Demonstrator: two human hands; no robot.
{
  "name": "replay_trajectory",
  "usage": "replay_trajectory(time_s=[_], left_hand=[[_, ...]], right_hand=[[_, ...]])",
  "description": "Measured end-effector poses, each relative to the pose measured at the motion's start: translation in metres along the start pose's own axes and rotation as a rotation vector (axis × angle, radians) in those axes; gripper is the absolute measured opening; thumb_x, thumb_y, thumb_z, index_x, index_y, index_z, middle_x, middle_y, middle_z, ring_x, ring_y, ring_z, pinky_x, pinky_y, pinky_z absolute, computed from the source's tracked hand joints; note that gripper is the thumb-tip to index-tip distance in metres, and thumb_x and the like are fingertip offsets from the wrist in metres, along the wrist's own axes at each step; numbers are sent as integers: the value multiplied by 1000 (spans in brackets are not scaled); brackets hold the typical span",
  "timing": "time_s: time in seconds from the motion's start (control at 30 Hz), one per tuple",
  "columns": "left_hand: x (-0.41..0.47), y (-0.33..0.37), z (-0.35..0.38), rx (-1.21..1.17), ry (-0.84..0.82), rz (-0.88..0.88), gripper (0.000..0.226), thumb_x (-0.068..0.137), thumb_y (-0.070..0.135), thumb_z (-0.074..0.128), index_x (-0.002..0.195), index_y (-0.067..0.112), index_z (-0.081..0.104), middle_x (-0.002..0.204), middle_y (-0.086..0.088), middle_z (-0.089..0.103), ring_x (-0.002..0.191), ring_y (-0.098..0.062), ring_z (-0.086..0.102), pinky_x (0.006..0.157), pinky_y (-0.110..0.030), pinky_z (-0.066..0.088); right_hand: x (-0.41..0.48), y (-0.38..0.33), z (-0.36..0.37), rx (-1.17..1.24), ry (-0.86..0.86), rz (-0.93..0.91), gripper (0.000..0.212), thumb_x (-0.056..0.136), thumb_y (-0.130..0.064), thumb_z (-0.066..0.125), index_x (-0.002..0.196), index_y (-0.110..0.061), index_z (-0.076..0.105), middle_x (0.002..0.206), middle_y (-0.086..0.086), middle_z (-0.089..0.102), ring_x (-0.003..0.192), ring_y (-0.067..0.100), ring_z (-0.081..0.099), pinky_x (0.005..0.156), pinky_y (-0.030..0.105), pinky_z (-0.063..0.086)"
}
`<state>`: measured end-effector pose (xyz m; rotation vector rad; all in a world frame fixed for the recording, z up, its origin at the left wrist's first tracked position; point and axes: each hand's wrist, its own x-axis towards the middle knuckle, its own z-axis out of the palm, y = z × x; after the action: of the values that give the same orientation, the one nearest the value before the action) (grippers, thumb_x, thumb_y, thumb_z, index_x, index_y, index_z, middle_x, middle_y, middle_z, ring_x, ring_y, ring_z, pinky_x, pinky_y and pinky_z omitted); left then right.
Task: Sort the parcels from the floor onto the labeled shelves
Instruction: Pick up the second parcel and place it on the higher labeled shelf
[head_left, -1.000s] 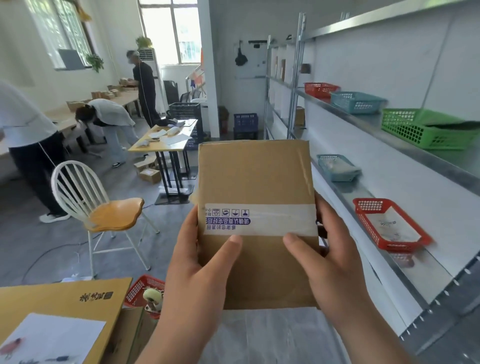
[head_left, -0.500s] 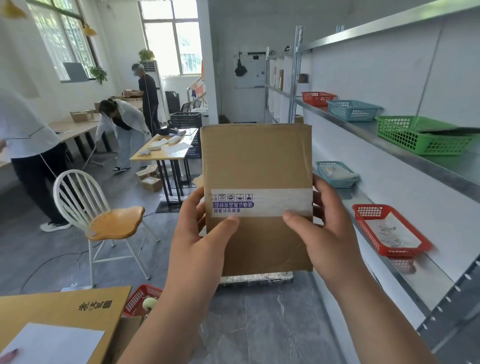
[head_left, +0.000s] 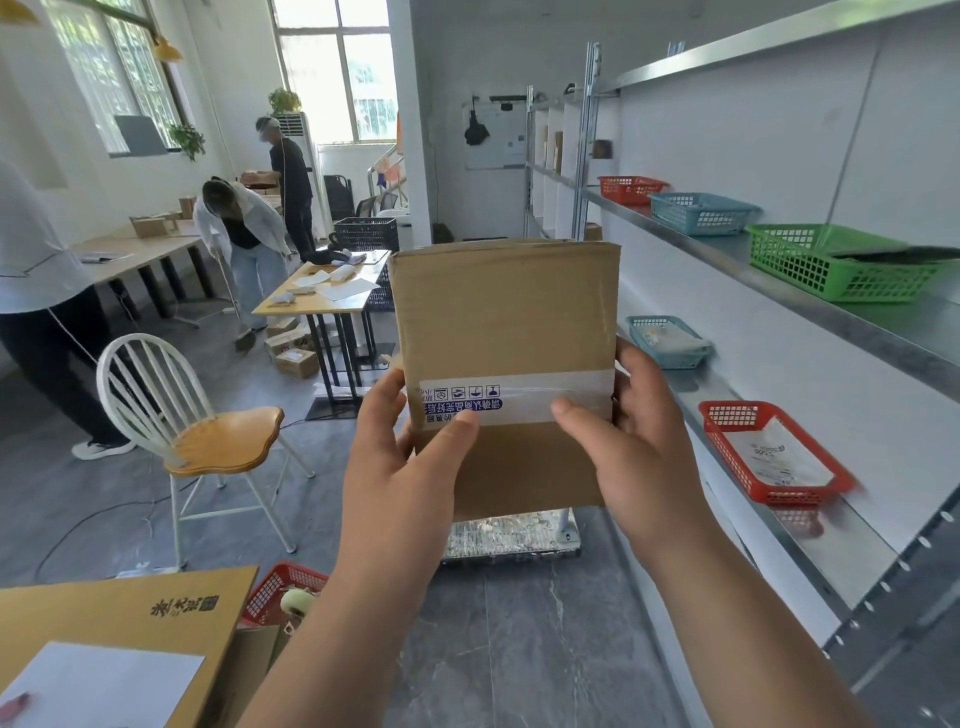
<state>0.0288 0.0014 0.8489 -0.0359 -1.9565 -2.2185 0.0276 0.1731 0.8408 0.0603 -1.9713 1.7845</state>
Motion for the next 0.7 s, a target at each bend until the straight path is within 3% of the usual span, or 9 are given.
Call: replay_trajectory(time_s=[0.2,0.4,0.5,0.6,0.7], left_hand=[[0,-4,-1,-20,21,6,46,94,13,73,132,36,61,111,22,74,98,3,72,73,-18,54],[0,-10,2,-21,22,9,57,74,28,71,129,35,59,121,7,75,109,-15,71,86,-34,53],[3,-13,0,4,37,26,60,71,24,69,129,32,57,122,2,73,110,-19,70,87,-35,52],[7,-15,-2,-8,29,33,63,68,15,63,129,28,57,123,0,73,114,-22,67,91,-39,52],[7,-15,-2,-78,24,-4,51,74,14,58,125,23,59,117,1,73,105,-18,66,90,-37,49]], right_hand=[[-2,5,-2,17,48,29,40,78,-33,74,112,-47,60,115,-15,77,106,1,73,101,44,58],[-7,6,2,11,43,11,44,79,-30,75,117,-42,57,116,-12,77,108,2,72,96,37,57],[-8,7,3,43,13,10,52,91,-25,74,134,-42,50,127,-11,74,114,-1,69,93,26,54],[-7,9,4,115,12,13,66,98,-48,56,158,-37,34,151,-14,59,137,-2,55,117,36,44],[-8,7,7,70,31,-14,51,99,-66,34,148,-54,46,146,-33,57,139,-10,47,123,37,38]])
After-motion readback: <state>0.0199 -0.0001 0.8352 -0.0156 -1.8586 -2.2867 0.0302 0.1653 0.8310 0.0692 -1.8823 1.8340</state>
